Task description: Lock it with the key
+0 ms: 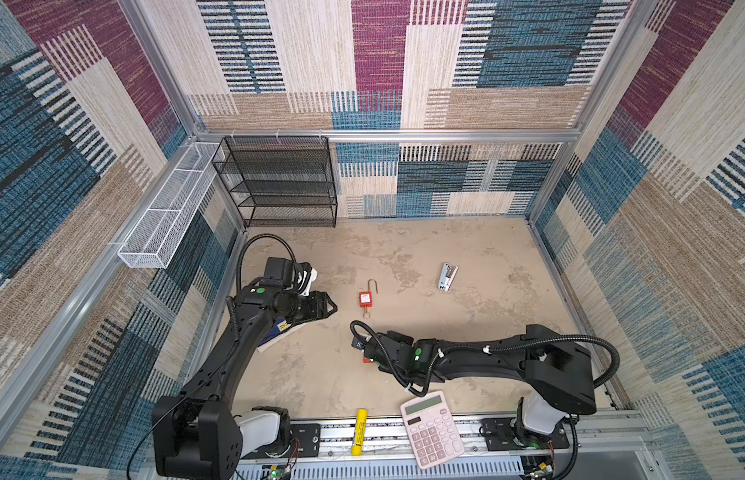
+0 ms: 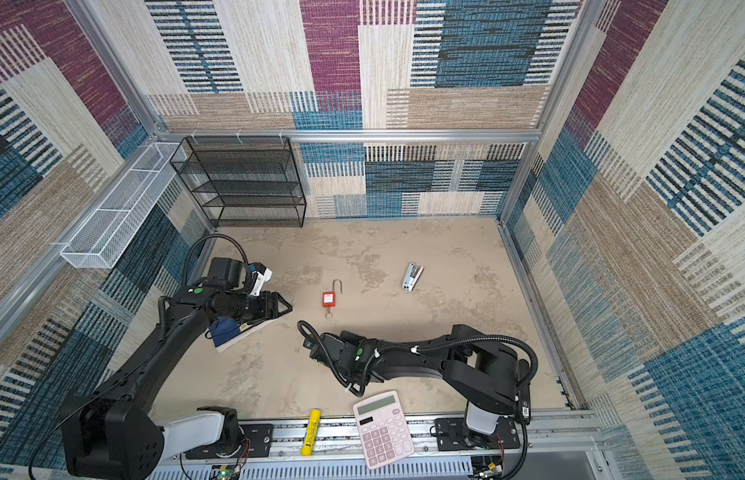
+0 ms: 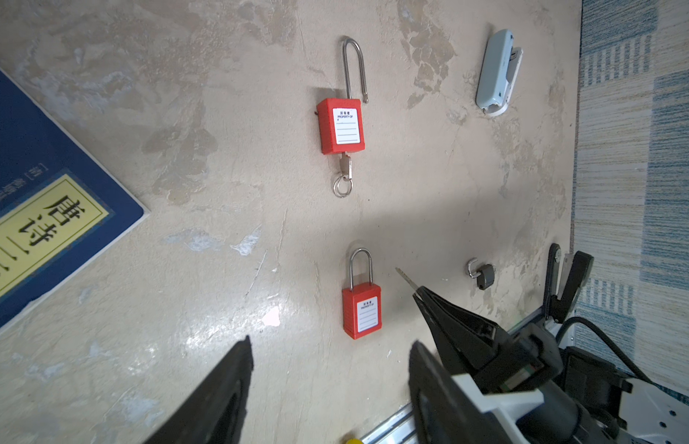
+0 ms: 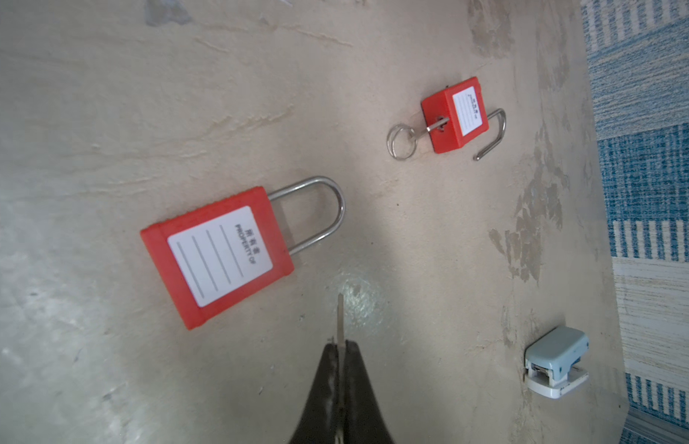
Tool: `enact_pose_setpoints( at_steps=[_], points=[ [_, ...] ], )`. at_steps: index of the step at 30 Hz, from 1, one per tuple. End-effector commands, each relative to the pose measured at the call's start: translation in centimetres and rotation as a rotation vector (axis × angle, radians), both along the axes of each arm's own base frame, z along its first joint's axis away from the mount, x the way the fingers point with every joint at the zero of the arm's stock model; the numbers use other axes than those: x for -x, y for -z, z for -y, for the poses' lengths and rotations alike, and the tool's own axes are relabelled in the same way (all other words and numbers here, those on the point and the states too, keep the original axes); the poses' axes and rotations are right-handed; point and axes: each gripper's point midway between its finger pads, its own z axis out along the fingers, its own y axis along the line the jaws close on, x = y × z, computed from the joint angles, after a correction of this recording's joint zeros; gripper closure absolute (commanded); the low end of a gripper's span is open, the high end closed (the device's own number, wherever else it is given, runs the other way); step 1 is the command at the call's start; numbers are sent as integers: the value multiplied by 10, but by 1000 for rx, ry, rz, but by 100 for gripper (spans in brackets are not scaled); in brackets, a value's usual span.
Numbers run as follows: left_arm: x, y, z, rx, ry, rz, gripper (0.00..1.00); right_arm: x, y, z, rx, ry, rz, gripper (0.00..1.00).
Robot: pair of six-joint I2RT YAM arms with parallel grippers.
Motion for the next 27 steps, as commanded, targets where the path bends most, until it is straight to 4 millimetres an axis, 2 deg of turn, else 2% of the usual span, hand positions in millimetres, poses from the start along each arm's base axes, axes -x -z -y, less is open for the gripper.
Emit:
enact_pose_setpoints(
  at_steps=[1,18,27],
  points=[
    [0,-4,1,3,17,17,34,-4,-4,-4,-5,4,22,100],
    [2,-2,-1,10,0,29,33,3,12,-9,29,-37,-22,100],
    [3,-2,-2,9,-4,24,33,13,21,-11,34,-63,-75,95]
  ],
)
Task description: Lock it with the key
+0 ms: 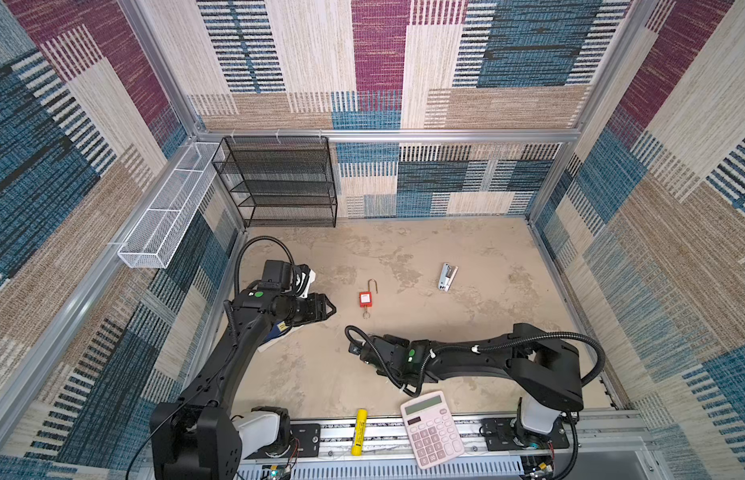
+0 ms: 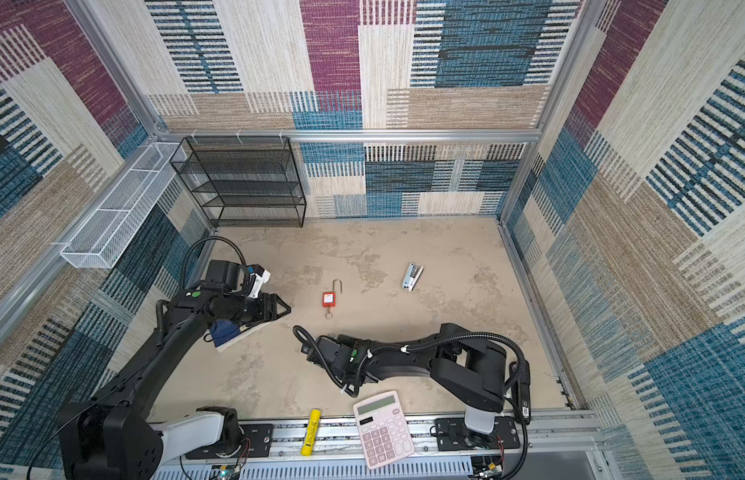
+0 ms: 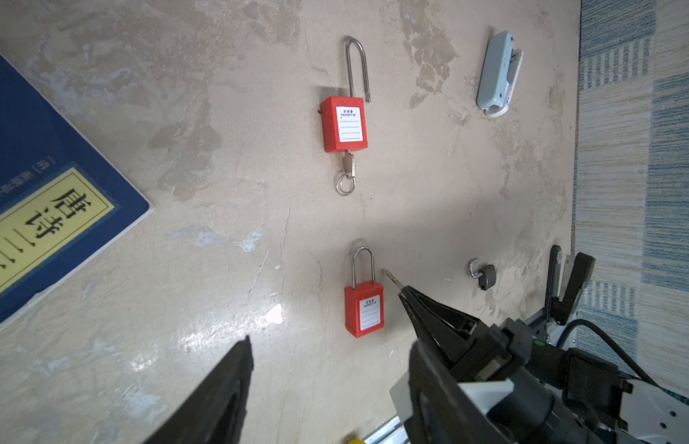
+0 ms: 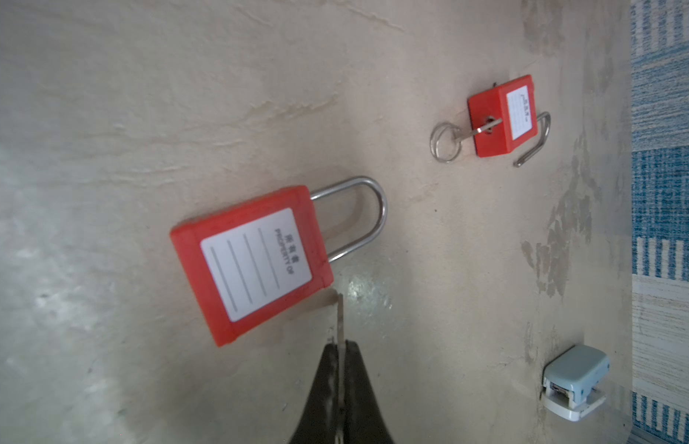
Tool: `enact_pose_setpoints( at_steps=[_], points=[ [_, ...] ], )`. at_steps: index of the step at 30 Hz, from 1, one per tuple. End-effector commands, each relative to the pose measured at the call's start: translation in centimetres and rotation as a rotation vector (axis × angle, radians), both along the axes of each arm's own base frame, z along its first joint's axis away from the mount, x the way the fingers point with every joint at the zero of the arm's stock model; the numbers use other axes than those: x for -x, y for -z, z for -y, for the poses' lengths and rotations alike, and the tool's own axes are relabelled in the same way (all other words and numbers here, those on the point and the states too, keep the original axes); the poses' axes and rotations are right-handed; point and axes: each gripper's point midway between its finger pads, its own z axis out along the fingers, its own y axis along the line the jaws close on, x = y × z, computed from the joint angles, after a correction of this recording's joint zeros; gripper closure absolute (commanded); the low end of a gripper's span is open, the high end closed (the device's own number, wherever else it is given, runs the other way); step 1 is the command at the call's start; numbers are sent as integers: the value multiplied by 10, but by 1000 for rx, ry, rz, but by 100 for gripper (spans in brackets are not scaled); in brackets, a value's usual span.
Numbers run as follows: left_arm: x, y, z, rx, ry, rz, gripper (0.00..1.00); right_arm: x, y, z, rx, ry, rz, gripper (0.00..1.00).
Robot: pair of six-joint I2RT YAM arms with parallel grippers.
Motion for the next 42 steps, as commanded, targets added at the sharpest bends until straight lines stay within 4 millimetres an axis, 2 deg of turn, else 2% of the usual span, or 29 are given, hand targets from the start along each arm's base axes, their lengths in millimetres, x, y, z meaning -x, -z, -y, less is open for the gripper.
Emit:
enact_pose_setpoints(
  at_steps=[1,8,16,22,26,29,32,34,37,42],
  points=[
    [-1,-3,1,10,6,15,33,6,3,-5,-11,-17,-37,94],
    [2,-1,1,10,5,8,33,11,5,-7,-21,-30,-67,85],
    [4,1,-1,5,5,6,33,13,6,-7,-20,-34,-80,80],
    [4,1,-1,6,3,1,33,14,-6,-11,-63,-20,-90,70],
    [4,1,-1,9,4,3,33,0,-26,-11,-153,61,-119,70],
    [4,0,0,9,6,4,33,-18,-34,-2,-195,141,-134,73],
    [3,0,0,13,6,1,33,-30,-24,9,-177,194,-147,79],
    [2,0,1,19,8,-1,33,-33,-11,16,-151,225,-176,82],
    [1,-2,3,29,9,0,33,-32,7,22,-112,243,-211,83],
    [0,-3,2,24,8,5,33,-23,22,23,-97,236,-265,83]
  ],
)
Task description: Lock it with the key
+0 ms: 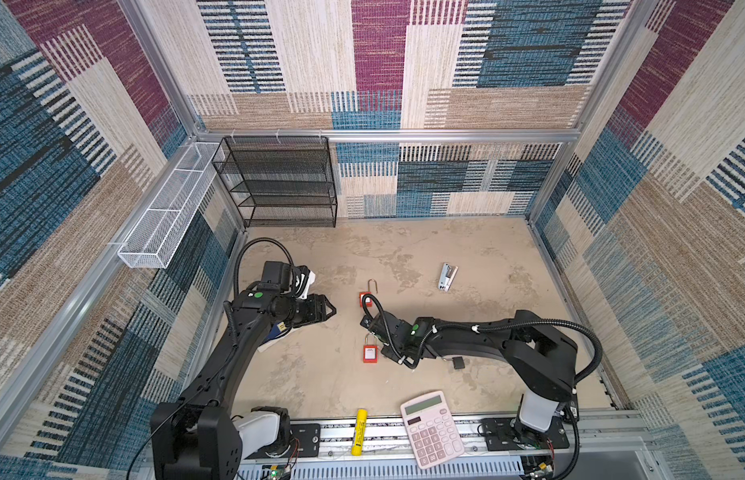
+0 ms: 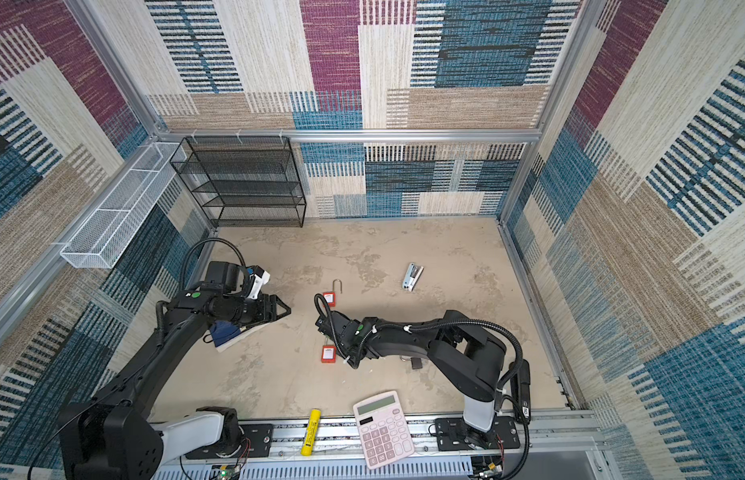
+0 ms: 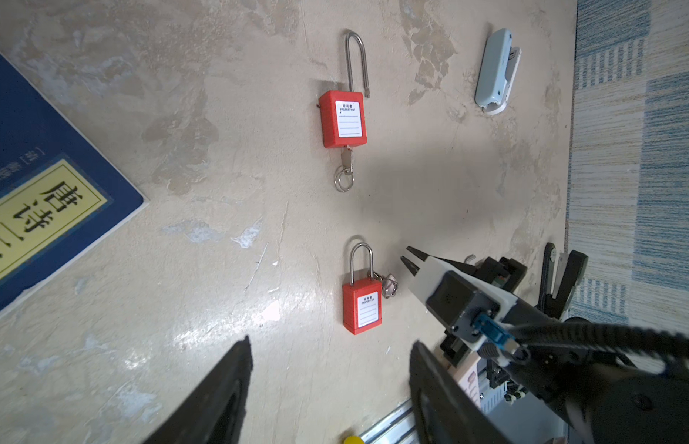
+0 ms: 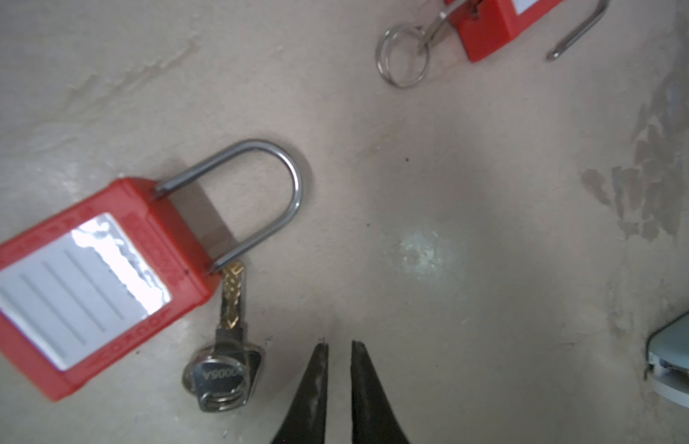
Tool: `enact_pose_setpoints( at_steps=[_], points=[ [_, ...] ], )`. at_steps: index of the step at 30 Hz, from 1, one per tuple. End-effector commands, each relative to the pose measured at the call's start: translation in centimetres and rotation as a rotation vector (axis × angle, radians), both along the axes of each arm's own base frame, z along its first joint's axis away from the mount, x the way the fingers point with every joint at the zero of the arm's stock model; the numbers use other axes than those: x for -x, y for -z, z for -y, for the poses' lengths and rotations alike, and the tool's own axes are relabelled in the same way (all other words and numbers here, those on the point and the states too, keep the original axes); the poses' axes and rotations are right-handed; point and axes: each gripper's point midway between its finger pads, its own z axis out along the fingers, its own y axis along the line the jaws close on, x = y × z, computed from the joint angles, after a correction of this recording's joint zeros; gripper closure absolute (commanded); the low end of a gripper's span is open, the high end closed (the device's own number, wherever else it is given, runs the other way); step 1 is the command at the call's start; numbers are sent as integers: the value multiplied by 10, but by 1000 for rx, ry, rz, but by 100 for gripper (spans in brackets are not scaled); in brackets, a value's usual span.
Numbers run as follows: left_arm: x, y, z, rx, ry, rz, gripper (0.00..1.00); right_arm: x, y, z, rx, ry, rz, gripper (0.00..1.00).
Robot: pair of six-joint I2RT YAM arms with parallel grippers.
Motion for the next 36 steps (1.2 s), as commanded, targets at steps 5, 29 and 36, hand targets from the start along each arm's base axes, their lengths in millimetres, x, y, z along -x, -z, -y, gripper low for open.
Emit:
enact_pose_setpoints(
  at_steps=[5,29,36],
  points=[
    [-1,-4,1,7,6,14,32,18,12,1,-22,-4,-98,83],
    [3,0,2,14,8,0,31,46,2,-14,-102,-77,-193,81],
    [0,2,2,-10,16,6,32,16,-30,2,-150,19,-105,80]
  ],
)
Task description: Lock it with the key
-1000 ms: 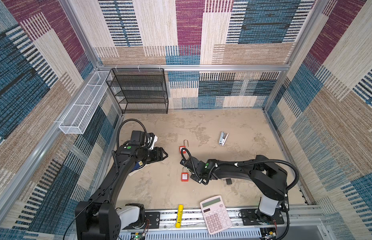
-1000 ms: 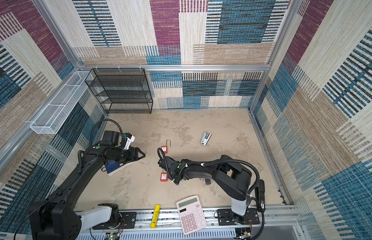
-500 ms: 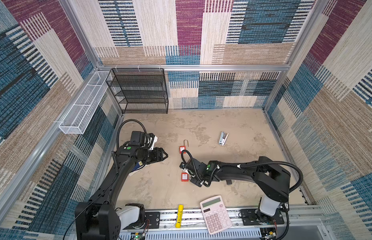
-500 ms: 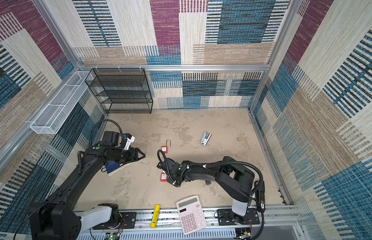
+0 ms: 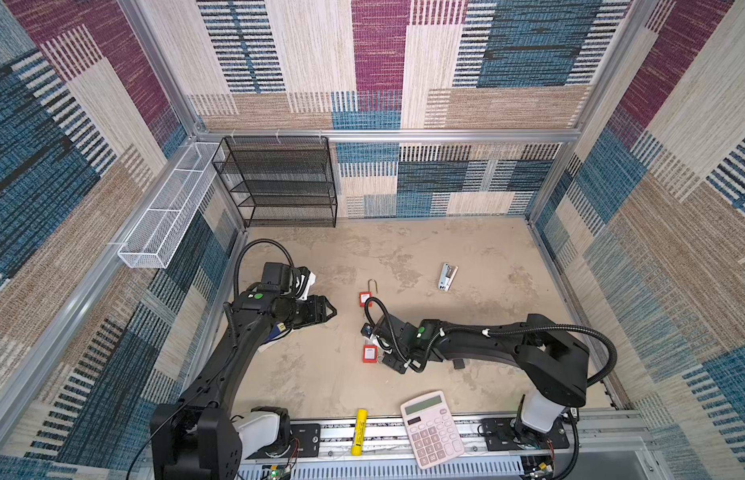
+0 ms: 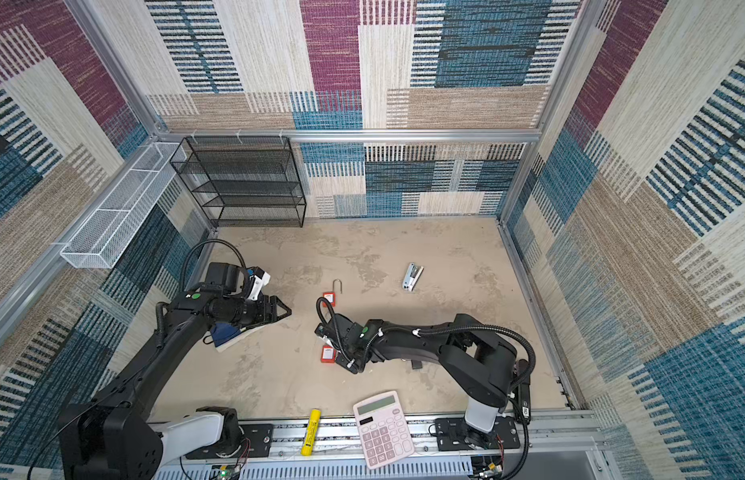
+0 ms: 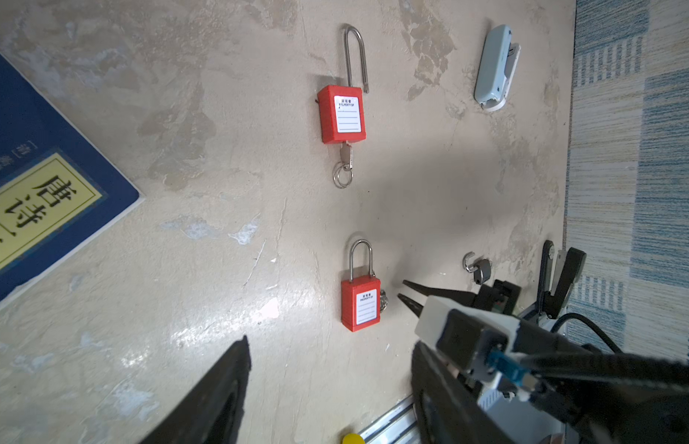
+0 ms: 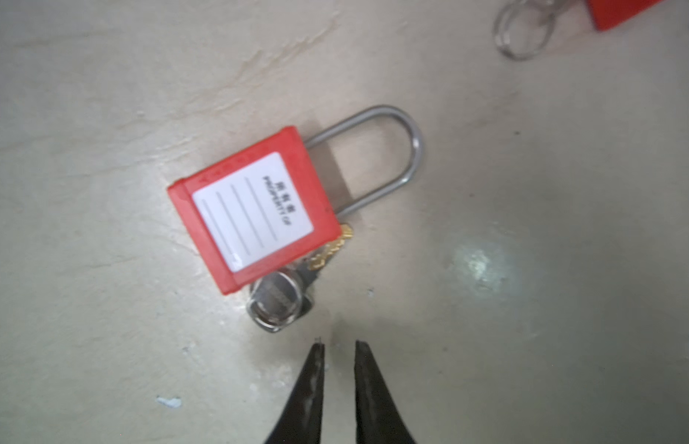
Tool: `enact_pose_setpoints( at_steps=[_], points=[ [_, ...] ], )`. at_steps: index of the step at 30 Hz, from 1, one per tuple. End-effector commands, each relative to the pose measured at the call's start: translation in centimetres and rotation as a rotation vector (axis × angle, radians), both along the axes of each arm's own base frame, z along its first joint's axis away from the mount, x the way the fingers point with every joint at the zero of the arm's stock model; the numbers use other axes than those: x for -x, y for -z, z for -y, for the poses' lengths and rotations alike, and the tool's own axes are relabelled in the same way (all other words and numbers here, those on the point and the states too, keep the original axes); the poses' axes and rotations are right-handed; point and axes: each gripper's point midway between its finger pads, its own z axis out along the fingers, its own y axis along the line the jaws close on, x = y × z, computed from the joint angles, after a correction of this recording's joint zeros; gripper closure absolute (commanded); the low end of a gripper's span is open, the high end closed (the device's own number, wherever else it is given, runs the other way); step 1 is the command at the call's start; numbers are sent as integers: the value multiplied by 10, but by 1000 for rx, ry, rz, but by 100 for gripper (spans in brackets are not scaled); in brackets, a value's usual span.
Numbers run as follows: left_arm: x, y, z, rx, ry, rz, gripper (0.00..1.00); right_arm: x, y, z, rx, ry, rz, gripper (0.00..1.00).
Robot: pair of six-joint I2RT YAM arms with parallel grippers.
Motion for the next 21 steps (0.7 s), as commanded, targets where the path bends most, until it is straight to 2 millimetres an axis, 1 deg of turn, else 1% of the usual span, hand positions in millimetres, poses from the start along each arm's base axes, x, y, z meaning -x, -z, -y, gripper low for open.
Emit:
enact_pose_setpoints(
  at_steps=[1,5,7,10,14,17,21],
  points=[
    [-4,1,1,-15,12,9,32,-16,-24,3,-70,64,35,80],
    [-11,8,4,-40,17,-14,33,-35,-47,2,-172,131,36,78],
    [-14,11,8,-54,35,-21,33,-43,-53,1,-211,159,35,77],
    [-21,18,14,-81,46,-24,33,-61,-63,3,-280,240,8,76],
    [-32,28,28,-155,85,-22,33,-81,-75,11,-340,327,7,75],
    [-42,38,37,-249,101,-20,33,-88,-78,19,-345,361,13,74],
    [-55,46,46,-311,106,-23,33,-89,-82,24,-390,405,-6,72]
  ],
)
